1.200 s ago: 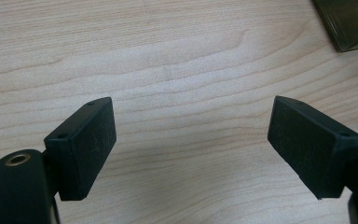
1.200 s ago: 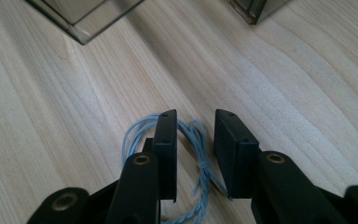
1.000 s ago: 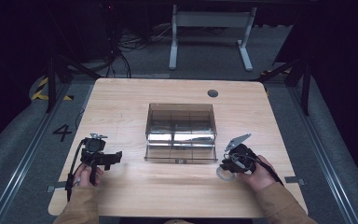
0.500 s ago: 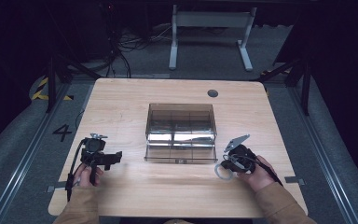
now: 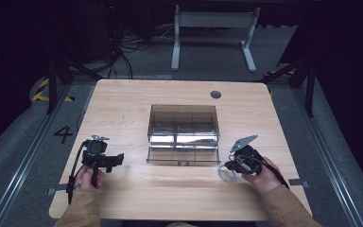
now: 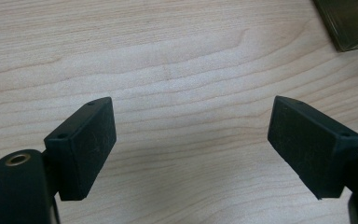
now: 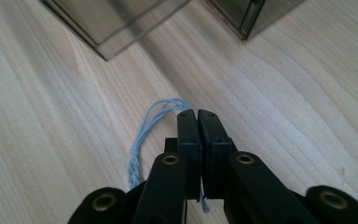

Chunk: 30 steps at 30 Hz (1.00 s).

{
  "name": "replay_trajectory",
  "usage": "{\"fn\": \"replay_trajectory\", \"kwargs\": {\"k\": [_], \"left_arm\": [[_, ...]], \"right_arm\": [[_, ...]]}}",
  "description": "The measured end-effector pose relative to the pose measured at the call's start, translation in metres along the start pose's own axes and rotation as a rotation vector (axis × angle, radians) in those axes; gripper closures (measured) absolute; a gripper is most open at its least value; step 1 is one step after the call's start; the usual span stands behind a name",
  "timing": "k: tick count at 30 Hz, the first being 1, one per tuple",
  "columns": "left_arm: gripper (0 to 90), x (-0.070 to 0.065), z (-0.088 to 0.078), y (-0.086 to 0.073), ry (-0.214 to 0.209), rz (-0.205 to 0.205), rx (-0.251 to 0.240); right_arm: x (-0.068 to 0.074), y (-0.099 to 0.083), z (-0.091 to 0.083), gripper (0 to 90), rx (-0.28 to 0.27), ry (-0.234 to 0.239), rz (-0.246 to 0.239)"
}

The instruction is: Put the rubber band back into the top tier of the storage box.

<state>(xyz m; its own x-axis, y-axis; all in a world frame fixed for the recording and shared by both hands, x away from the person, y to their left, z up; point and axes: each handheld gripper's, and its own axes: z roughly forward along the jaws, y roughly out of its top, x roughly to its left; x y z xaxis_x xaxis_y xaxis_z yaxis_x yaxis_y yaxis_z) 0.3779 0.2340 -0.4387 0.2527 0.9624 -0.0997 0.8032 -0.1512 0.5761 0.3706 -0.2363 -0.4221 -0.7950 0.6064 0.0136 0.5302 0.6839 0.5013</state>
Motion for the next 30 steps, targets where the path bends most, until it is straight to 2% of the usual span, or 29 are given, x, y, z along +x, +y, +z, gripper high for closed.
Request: {"fn": "replay_trajectory", "kwargs": {"k": [9,20,30], "left_arm": [[16.1,0.0,0.0,0.0,-0.001,0.001,0.002],[16.1,0.001,0.0,0.0,0.001,0.001,0.004],[16.0,0.0,0.0,0.0,0.003,0.002,0.001]], "right_arm": [[0.007,0.005,-0.017,88.8,-0.033,-0.004,-0.012],[0.005,0.005,-0.035,88.7,-0.069,-0.022,-0.006],[0.005,0.006,-0.054,88.7,-0.124,-0.027,0.009]]}}
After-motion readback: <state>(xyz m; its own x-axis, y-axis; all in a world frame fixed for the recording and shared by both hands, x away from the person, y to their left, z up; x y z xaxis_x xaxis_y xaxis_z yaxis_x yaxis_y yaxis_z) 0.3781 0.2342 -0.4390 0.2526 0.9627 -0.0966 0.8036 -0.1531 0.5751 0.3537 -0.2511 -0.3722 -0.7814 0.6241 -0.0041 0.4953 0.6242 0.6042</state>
